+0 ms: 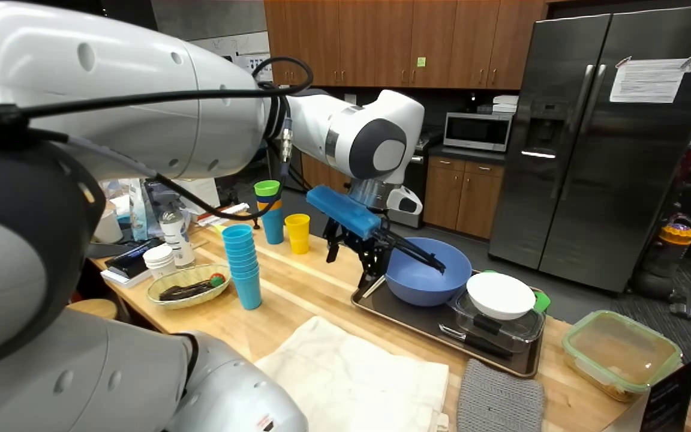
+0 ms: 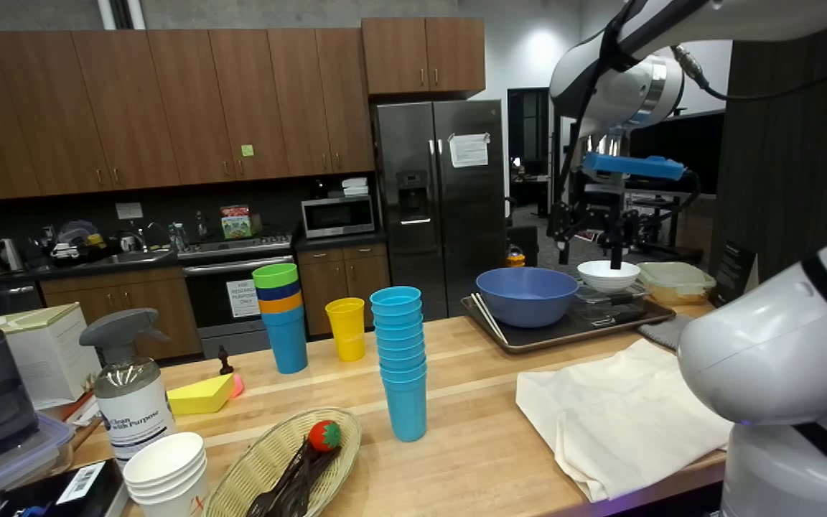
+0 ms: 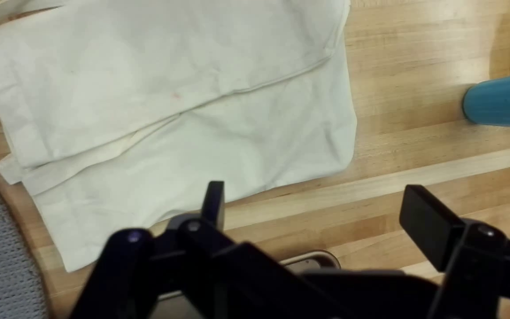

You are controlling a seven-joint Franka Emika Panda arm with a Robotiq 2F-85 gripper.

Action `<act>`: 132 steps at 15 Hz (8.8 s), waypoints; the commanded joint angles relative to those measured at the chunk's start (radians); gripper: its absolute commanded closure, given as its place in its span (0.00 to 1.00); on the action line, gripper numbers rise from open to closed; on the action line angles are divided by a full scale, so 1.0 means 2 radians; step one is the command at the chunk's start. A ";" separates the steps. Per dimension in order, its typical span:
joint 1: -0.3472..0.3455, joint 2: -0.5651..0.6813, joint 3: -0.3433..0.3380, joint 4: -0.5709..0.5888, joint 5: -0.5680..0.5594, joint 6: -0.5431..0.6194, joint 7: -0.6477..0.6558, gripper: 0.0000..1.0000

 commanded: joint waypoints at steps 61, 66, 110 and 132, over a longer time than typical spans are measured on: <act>-0.026 0.029 0.001 -0.143 0.011 -0.020 0.040 0.00; -0.026 0.029 0.001 -0.143 0.011 -0.020 0.040 0.00; -0.020 0.027 0.008 -0.152 -0.016 0.237 0.041 0.00; 0.017 0.029 -0.031 -0.145 0.057 0.195 -0.051 0.00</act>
